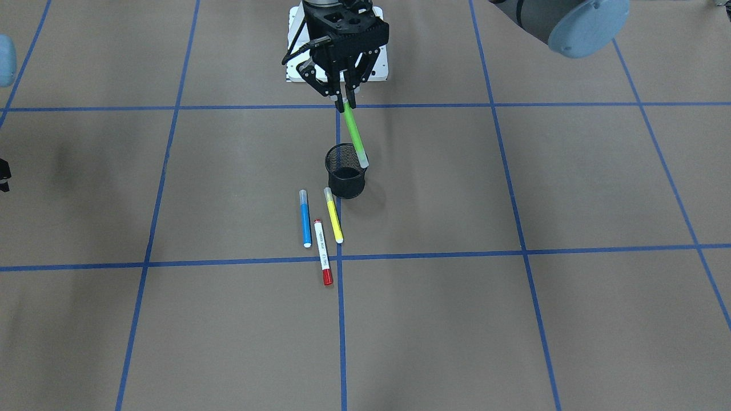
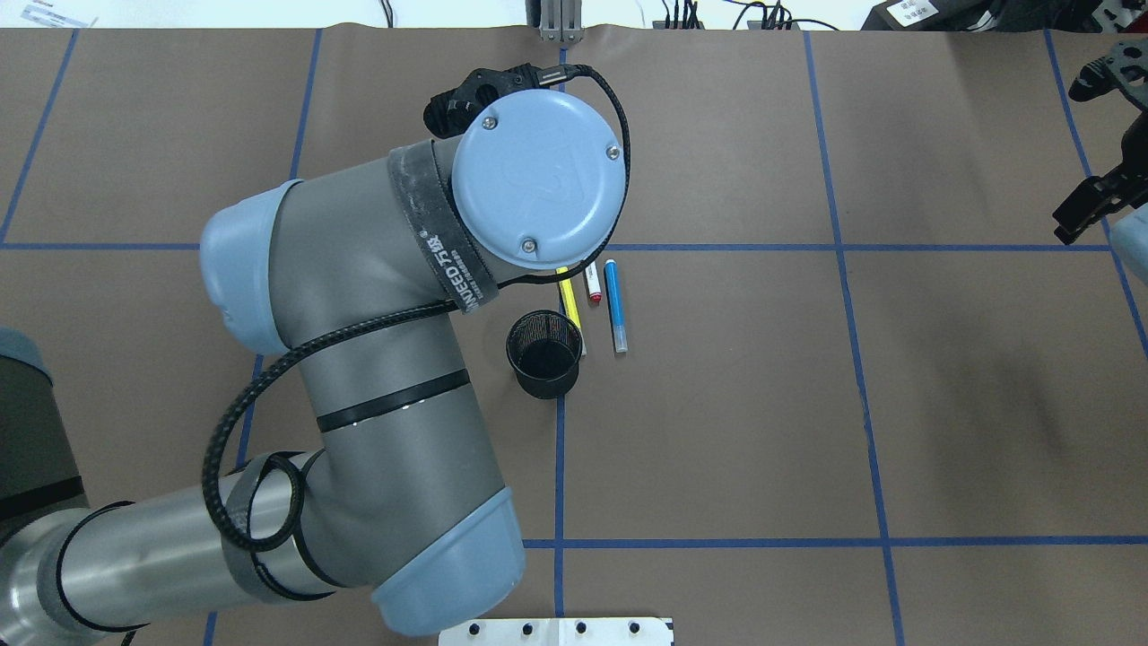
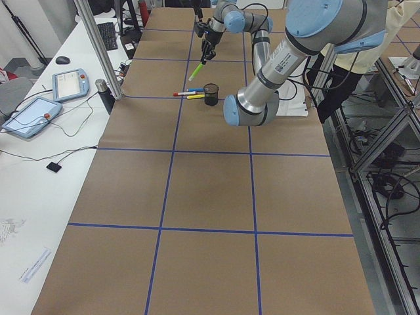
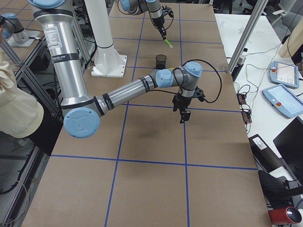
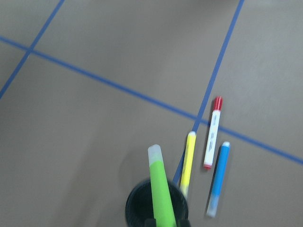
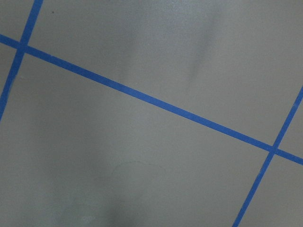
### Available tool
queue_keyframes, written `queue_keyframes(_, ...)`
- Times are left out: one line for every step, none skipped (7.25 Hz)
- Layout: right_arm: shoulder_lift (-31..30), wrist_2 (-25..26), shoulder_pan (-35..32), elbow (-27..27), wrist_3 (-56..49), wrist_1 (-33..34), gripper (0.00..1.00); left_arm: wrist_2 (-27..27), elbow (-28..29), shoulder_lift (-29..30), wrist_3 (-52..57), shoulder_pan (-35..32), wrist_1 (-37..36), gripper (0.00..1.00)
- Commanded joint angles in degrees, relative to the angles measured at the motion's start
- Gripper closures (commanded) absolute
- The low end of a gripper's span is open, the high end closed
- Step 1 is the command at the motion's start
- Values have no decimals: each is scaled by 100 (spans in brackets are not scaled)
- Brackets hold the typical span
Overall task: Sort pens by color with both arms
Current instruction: 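Lower the left gripper and grasp the green highlighter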
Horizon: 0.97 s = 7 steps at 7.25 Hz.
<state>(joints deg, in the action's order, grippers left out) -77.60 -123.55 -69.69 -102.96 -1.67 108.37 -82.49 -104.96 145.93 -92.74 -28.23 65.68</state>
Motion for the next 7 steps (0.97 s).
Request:
queue_keyframes(-18,7,0,4,0,0,1,871,701,-196,20,-60,952,100)
queue_keyframes(-18,-2,0,4,0,0,1,1075,983,-249,2,-51,1234,100)
queue_keyframes(-27,-2,0,13,-9,0,1,1260,1291,-319,-33,-33,1532,100)
queue_keyframes(-27,-2,0,13,-9,0,1,1461,1677,-337,-42,19,1909,100)
queue_keyframes(-27,-2,0,13,-9,0,1,1655,1863,-468,-85,133,2218,100)
queue_keyframes(-36,-2,0,13,0,0,1,1779,2074,-460,-277,256,2308,100)
queue_keyframes(-36,-2,0,13,-9,0,1,1806,2094,-469,-331,344,2309,100)
